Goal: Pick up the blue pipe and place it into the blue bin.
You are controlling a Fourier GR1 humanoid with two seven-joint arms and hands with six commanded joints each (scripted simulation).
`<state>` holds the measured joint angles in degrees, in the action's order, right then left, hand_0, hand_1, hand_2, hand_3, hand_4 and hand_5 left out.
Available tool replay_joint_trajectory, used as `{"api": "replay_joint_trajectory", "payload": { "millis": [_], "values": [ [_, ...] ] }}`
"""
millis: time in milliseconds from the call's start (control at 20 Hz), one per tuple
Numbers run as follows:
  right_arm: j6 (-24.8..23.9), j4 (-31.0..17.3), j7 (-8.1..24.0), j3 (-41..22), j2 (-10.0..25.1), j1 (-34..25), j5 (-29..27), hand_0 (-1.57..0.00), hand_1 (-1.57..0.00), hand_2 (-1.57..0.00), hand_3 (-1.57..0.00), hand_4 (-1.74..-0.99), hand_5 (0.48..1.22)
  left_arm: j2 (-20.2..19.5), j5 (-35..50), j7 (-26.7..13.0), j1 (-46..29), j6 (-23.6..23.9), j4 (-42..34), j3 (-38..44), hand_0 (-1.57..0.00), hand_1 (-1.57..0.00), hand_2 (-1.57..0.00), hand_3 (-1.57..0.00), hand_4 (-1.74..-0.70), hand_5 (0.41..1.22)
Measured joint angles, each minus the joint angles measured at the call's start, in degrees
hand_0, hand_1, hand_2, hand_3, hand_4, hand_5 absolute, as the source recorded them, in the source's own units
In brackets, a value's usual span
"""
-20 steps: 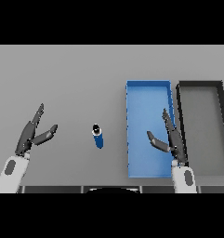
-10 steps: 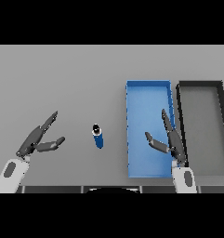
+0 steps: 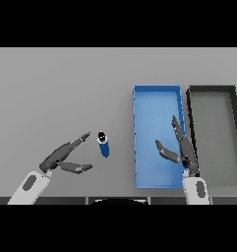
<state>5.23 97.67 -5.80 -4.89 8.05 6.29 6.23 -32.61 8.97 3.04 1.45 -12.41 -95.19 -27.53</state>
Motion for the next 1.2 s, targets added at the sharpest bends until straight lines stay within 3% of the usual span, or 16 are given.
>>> {"api": "replay_joint_trajectory", "payload": {
  "millis": [100,500,750,850,900,950,1050,1200],
  "values": [
    [-0.06,0.17,-0.92,-0.4,-0.59,0.88,0.2,0.0,0.0,0.0,0.0,-1.27,0.617,2.11,-0.01,-1.08,1.19,-0.16,0.74,-1.11,0.0,0.0,0.0,0.0,-1.12,0.446],
    [-0.65,1.34,1.02,-0.04,-0.8,0.95,-0.03,0.0,0.0,0.0,0.0,-1.274,0.603,11.41,-2.16,-2.77,7.3,-0.57,9.87,-4.11,0.0,0.0,0.0,0.0,-1.11,0.444],
    [-0.1,0.85,0.28,-0.09,-0.53,1.86,0.05,0.0,0.0,0.0,0.0,-1.264,0.598,15.89,-5.16,0.86,10.45,0.74,15.81,-4.98,0.0,0.0,0.0,0.0,-1.09,0.477],
    [-0.24,0.08,-0.22,0.65,-0.25,1.01,-0.31,0.0,0.0,0.0,0.0,-1.266,0.601,18.05,-4.1,1.88,11.47,0.42,17.19,-4.76,0.0,-0.03,-0.11,-0.1,-1.14,0.55],
    [-0.22,0.33,-0.52,0.51,-0.37,1.19,-0.29,0.0,0.0,0.0,0.0,-1.261,0.6,18.91,-3.2,2.61,11.09,0.48,17.11,-4.52,-0.02,-0.16,-0.29,-0.26,-1.21,0.607],
    [-0.43,-0.26,0.22,0.58,-0.52,0.77,-0.18,0.0,0.0,0.0,0.0,-1.26,0.6,20.17,-2.42,2.3,11.03,0.78,18.14,-4.13,-0.19,-0.35,-0.48,-0.52,-1.25,0.73],
    [-0.37,0.79,-0.2,0.39,-0.15,1.01,0.08,0.0,0.0,0.0,0.0,-1.259,0.605,21.58,-0.2,2.4,10.9,1.09,18.77,-2.81,-0.67,-0.79,-0.87,-0.88,-1.42,0.906],
    [0.07,0.8,-0.22,0.29,-0.39,1.25,-0.49,0.0,0.0,0.0,0.0,-1.259,0.614,23.11,-0.97,3.51,10.08,2.34,18.97,-3.18,-1.11,-1.17,-1.21,-1.16,-1.57,1.06]
  ]
}}
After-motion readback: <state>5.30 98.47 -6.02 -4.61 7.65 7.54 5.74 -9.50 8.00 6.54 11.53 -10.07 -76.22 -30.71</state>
